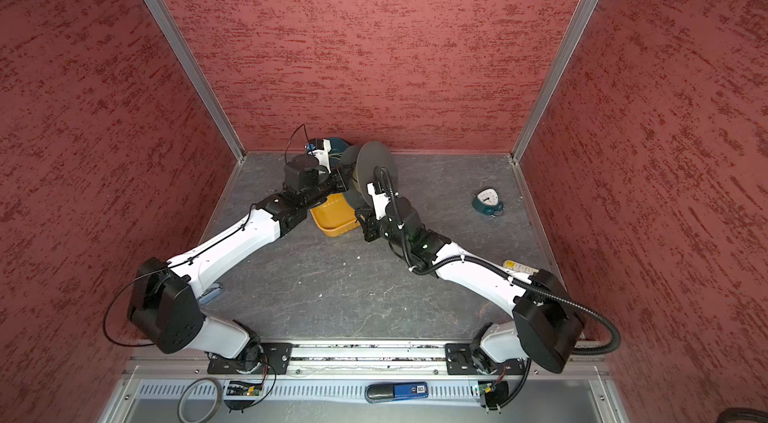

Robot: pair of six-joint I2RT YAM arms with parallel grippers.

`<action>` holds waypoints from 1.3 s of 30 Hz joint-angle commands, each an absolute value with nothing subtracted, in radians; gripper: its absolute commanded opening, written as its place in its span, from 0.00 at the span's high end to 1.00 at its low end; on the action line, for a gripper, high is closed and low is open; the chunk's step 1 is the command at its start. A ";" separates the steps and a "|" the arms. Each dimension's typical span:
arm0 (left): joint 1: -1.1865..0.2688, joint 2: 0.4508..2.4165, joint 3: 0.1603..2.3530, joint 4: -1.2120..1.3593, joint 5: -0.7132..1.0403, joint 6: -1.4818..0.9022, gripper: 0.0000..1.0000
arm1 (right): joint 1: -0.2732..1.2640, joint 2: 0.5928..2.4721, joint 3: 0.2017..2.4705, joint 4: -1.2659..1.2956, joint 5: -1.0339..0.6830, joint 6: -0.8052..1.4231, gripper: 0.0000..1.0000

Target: Wrap the cables

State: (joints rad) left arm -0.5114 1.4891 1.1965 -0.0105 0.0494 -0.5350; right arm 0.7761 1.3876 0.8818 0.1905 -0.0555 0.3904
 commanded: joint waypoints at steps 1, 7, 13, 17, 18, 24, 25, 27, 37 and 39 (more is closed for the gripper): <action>-0.504 1.480 1.239 0.037 0.205 -0.582 1.00 | 0.767 1.347 0.833 0.210 0.023 0.396 0.72; -0.466 1.474 1.245 0.041 0.294 -0.621 1.00 | 0.767 1.315 0.783 0.212 0.046 0.396 0.67; -0.419 1.473 1.229 0.081 0.384 -0.668 1.00 | 0.767 1.299 0.729 0.234 0.069 0.403 0.66; -0.393 1.474 1.220 0.109 0.454 -0.686 1.00 | 0.765 1.274 0.670 0.292 0.073 0.402 0.66; -0.388 1.472 1.218 0.114 0.473 -0.689 1.00 | 0.765 1.263 0.651 0.308 0.078 0.402 0.66; -0.361 1.466 1.207 0.145 0.563 -0.707 1.00 | 0.753 1.204 0.587 0.344 0.090 0.366 0.64; -0.356 1.465 1.206 0.151 0.575 -0.710 1.00 | 0.751 1.193 0.578 0.348 0.089 0.359 0.64; -0.352 1.462 1.206 0.157 0.597 -0.710 1.00 | 0.741 1.168 0.564 0.351 0.091 0.345 0.63; -0.331 1.462 1.227 0.151 0.674 -0.682 1.00 | 0.688 1.022 0.516 0.274 0.078 0.308 0.61; -0.324 1.460 1.235 0.141 0.690 -0.676 1.00 | 0.675 0.985 0.503 0.254 0.065 0.306 0.60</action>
